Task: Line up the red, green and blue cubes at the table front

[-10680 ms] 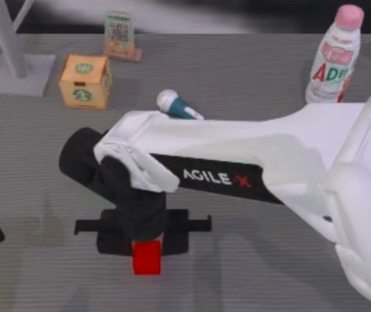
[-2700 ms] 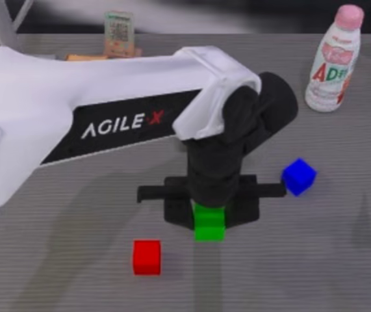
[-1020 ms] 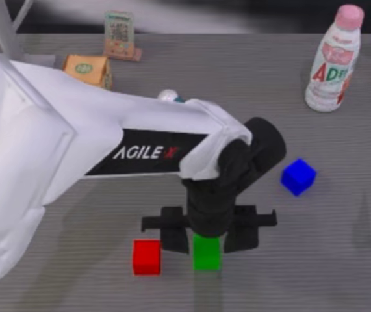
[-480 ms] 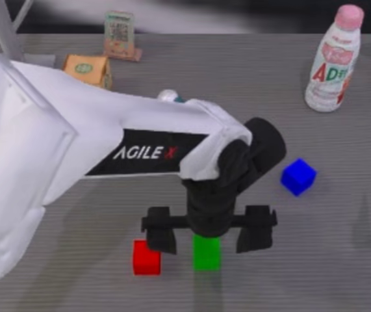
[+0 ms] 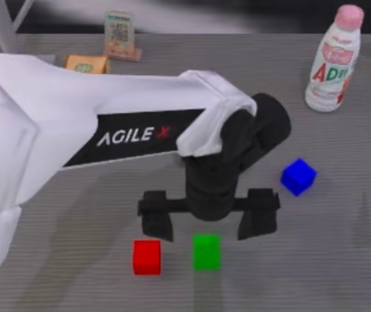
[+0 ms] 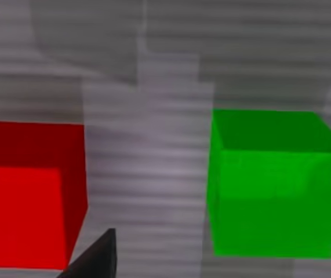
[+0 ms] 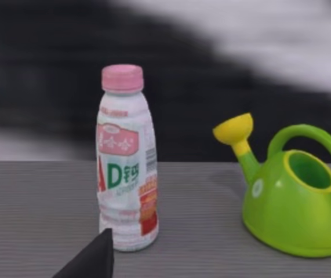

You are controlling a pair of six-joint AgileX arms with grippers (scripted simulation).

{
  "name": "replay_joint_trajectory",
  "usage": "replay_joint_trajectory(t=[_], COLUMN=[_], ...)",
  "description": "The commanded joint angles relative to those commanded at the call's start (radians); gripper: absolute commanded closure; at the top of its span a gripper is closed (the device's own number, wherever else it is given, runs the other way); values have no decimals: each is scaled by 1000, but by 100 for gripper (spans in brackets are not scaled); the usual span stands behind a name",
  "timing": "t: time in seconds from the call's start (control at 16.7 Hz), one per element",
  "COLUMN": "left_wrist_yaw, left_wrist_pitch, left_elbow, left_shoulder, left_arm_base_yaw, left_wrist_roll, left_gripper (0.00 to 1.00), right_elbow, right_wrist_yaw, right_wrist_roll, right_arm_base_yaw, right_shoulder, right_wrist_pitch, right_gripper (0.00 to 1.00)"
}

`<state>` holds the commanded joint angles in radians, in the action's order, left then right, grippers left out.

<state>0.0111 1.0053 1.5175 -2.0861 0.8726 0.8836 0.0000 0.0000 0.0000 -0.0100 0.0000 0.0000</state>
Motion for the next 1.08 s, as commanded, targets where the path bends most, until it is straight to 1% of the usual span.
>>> replay_joint_trajectory(t=[0.12, 0.24, 0.48, 0.6, 0.72, 0.84, 1.08], left_wrist_yaw=[1, 1, 1, 3, 6, 10, 17], left_wrist_pitch=[65, 90, 87, 70, 31, -28, -194], left_elbow=[39, 57, 55, 29, -34, -127, -394], left_shoulder=[27, 43, 39, 70, 142, 258, 604], left_arm_base_yaw=[-3, -6, 0, -17, -56, -114, -274], left_wrist_roll=[-1, -2, -2, -5, -13, -29, -99], left_gripper=[0, 0, 0, 0, 0, 0, 0], right_elbow=[0, 0, 0, 29, 97, 202, 477], right_wrist_yaw=[0, 0, 0, -1, -2, -2, 0], right_wrist_roll=[0, 0, 0, -5, -17, -33, -78], right_arm_base_yaw=[0, 0, 0, -8, -25, -47, -104], right_shoulder=[0, 0, 0, 29, 98, 207, 542], right_wrist_pitch=[0, 0, 0, -19, -63, -128, -303], right_gripper=[0, 0, 0, 0, 0, 0, 0])
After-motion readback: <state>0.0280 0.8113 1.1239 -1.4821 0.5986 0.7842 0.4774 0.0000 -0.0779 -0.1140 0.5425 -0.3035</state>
